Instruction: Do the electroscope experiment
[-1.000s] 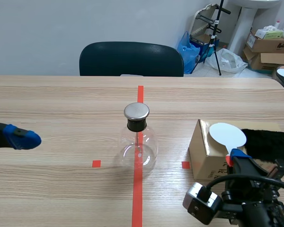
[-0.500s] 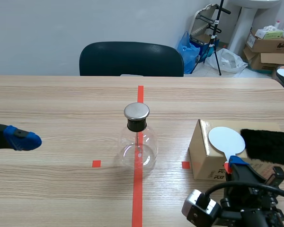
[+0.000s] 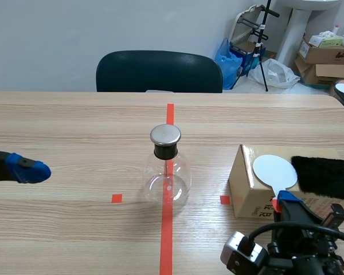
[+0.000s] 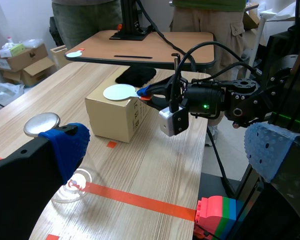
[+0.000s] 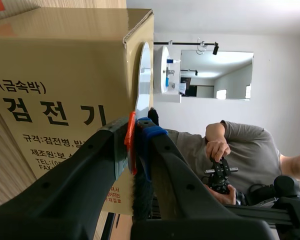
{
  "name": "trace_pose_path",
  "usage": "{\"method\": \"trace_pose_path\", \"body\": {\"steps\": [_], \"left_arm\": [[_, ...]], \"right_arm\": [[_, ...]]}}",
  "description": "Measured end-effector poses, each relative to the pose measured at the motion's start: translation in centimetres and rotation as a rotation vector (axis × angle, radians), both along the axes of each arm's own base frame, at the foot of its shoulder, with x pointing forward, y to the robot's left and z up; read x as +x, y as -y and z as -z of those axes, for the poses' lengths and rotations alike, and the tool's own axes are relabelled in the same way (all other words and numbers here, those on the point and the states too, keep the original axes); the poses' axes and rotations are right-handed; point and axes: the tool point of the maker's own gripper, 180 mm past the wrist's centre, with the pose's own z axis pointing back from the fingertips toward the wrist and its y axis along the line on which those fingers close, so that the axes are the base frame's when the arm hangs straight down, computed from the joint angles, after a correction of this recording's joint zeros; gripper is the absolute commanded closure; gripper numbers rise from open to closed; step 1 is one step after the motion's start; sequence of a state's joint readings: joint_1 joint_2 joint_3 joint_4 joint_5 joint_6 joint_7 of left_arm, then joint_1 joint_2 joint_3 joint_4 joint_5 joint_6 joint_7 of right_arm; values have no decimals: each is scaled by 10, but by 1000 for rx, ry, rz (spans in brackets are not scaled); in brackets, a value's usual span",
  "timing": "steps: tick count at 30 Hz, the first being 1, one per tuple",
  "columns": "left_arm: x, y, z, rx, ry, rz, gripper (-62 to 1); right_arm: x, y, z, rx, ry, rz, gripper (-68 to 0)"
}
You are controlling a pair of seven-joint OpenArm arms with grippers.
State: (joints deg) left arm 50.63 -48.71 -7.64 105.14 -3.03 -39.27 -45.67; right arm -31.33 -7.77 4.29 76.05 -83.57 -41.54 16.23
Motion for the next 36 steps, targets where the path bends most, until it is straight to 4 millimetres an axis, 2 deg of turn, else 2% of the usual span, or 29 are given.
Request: {"method": "trace_pose_path", "body": {"steps": [3,5,20,31,36], "left_arm": [[0,0,0,0,0,0,-623],[0,0,0,0,0,0,-623],[0,0,0,0,0,0,-623],[1,0,3,16,-4,-4,-623],[14,-5,13,75,-9,-82,-623]], "right_arm": [[0,0,0,2,1,2,-11],[0,0,0,2,1,2,-43],[0,1,0,3,0,7,-679],[0,2,0,5,1,9,-679],[0,4,0,4,1,21,-679]]}}
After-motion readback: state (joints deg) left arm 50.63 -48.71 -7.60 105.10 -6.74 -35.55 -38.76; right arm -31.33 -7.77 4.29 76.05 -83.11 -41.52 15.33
